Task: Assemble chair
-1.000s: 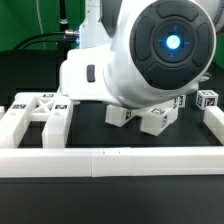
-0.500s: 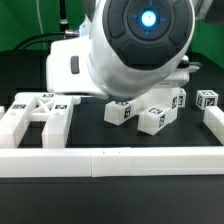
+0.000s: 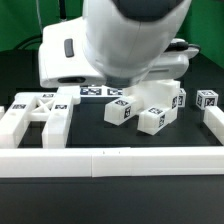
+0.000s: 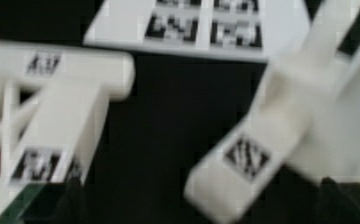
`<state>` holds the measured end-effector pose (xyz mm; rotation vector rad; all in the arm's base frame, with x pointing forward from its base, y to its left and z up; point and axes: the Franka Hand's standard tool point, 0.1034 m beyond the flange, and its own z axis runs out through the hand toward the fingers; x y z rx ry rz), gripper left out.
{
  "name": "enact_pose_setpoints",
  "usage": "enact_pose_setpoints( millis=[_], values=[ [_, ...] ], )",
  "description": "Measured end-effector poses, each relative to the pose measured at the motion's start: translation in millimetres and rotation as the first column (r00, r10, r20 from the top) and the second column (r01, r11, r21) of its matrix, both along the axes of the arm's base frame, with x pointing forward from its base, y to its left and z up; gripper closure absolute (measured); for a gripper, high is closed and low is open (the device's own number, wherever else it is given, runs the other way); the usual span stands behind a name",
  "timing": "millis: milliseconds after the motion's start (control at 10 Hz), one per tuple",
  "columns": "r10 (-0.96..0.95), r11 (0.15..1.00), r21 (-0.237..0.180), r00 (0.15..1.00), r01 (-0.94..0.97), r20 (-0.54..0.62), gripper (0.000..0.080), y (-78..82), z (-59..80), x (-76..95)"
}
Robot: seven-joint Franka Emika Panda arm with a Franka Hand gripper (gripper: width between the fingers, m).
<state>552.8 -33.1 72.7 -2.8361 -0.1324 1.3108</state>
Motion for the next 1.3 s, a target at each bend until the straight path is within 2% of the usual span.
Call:
enact_pose_setpoints(
  millis=[100, 200, 300, 400, 500, 600, 800, 900, 1100, 1300],
  values=[
    [-0.005, 1.0, 0.005, 0.999, 0.005, 0.042, 0.015, -1.0, 3.6, -5.0],
    [-0.004, 1.0, 0.006, 0.994, 0.003, 0.11, 0.015, -4.1, 1.4, 0.1],
    [0.032, 0.998, 0.05, 0.986, -0.041, 0.164, 0.015, -16.4, 4.4, 3.5],
    [0.046, 0.996, 0.06, 0.951, -0.067, 0.307, 0.015, -38.9, 0.5, 16.9],
    [0.037, 0.997, 0.055, 0.934, -0.06, 0.354, 0.015, -47.1, 1.1, 14.7],
    [0.042, 0.997, 0.04, 0.898, -0.066, 0.438, 0.015, -49.6, 0.8, 22.5],
    [0.034, 0.998, 0.023, 0.825, -0.057, 0.564, 0.015, -54.7, 1.4, 25.7],
    [0.037, 0.998, 0.013, 0.79, -0.057, 0.612, 0.015, -58.0, 0.9, 27.0],
    [-0.042, 0.998, 0.056, 0.718, 0.004, 0.694, 0.015, -77.3, -2.3, 35.8],
    [-0.087, 0.996, 0.063, 0.722, 0.06, 0.686, 0.015, -76.9, -11.4, 33.5]
  ],
)
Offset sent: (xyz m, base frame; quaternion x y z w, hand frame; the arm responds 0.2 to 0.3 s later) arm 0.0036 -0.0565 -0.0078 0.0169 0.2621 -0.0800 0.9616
